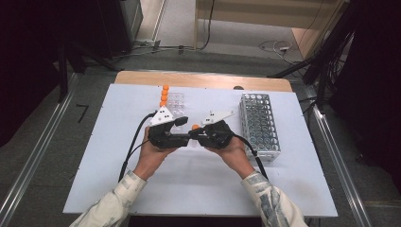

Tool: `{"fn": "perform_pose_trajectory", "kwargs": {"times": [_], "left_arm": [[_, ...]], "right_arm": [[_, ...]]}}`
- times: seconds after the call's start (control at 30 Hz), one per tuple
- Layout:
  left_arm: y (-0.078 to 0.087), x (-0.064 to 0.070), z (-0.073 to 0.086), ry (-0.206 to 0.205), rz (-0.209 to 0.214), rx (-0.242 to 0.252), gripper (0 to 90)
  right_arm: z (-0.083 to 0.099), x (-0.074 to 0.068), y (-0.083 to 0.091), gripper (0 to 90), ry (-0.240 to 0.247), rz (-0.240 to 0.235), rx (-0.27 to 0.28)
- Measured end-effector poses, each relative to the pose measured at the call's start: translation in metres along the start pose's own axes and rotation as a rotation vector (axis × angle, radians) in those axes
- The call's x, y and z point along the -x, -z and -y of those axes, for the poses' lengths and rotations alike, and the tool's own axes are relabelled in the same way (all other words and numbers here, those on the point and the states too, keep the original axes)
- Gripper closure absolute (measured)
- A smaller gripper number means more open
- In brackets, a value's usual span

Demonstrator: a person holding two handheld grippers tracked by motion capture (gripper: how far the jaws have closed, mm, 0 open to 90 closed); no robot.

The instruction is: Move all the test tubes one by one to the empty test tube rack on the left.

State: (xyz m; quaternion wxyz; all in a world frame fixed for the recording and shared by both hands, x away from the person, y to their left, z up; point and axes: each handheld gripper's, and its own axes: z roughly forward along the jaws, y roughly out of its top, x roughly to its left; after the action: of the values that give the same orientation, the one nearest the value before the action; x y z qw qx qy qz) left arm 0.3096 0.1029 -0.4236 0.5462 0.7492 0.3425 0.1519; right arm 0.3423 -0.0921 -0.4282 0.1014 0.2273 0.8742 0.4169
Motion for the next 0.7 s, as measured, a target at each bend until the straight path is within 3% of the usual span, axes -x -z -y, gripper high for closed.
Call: {"fn": "perform_pose_trajectory", "kwargs": {"times": [0.17,0.37,0.5,0.7], "left_arm": [[-0.0022,-0.0004,0.0016,0.002,0.002,-0.008,51.7],[-0.0035,0.0019,0.0026,-0.002,0.036,-0.006,68.5],[-0.0030,-0.0003,0.0026,0.010,0.058,-0.004,69.3],[-0.0027,0.0013,0.0024,-0.006,0.051,0.003,70.3]], "right_arm": [[-0.0007,-0.0042,-0.0019,71.4,0.007,-0.018,0.001],[-0.0008,-0.0036,-0.0011,71.4,0.001,-0.028,0.002],[-0.0009,-0.0038,-0.0001,71.4,0.005,-0.028,0.003],[-0.0007,-0.0036,0.0005,71.3,0.003,-0.031,0.006]]}}
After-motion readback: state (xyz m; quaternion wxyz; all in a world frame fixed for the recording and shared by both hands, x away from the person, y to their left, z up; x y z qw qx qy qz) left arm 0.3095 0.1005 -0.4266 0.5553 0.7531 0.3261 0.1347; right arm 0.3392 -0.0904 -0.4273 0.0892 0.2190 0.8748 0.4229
